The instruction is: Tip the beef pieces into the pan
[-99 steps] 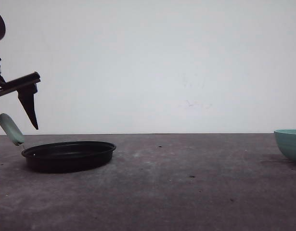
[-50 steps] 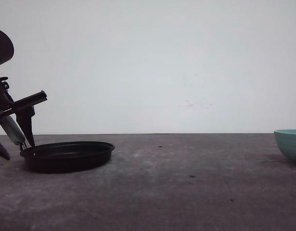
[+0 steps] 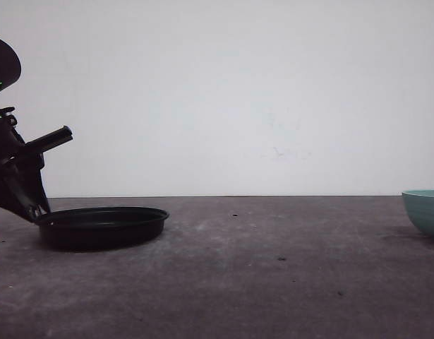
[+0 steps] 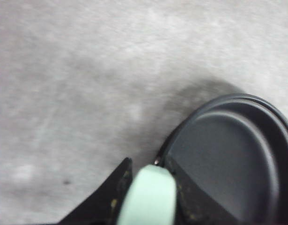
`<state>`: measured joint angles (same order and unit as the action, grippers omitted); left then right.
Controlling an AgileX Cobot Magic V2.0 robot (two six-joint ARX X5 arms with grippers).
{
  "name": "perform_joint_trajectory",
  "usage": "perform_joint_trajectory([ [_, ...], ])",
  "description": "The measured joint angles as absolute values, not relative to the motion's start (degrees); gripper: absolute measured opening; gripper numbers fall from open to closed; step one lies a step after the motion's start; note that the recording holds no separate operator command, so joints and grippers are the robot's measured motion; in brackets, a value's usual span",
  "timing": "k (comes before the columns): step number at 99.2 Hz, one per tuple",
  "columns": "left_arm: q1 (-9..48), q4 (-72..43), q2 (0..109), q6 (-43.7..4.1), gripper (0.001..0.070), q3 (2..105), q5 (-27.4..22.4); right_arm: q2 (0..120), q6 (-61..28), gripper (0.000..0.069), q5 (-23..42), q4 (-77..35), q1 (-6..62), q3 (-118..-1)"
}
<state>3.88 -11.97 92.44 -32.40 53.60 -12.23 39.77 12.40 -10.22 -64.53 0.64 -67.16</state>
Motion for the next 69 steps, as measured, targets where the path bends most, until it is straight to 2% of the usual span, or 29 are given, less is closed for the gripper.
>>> perform_joint_trajectory([
  [6,4.01,-11.97,91.05,-32.38,0.0067,53.6,-13.85,39.77,12.27,0.0587,-8.69,-62.76,0.64,-67.16],
  [17,4.14,-11.99,87.2,-32.4,0.006,53.6,-15.73,40.1,12.19,0.0499,-5.87,-57.54,0.49,-67.16],
  [25,4.14,-12.97,84.29,-32.42,0.006,53.6,-17.02,41.19,12.21,0.0468,-4.67,-54.65,-0.49,-67.26],
  [36,4.14,-15.86,81.14,-32.4,0.006,53.6,-18.48,45.39,12.21,0.0457,-4.99,-53.95,-3.18,-67.66],
  [53,4.29,-19.35,77.84,-32.4,0.006,53.6,-20.23,56.77,13.52,0.0456,-9.52,-52.31,-8.29,-67.66],
  [69,5.32,-19.7,75.92,-32.4,0.006,53.6,-23.16,66.39,15.33,0.0456,-10.37,-49.21,-10.57,-67.66],
])
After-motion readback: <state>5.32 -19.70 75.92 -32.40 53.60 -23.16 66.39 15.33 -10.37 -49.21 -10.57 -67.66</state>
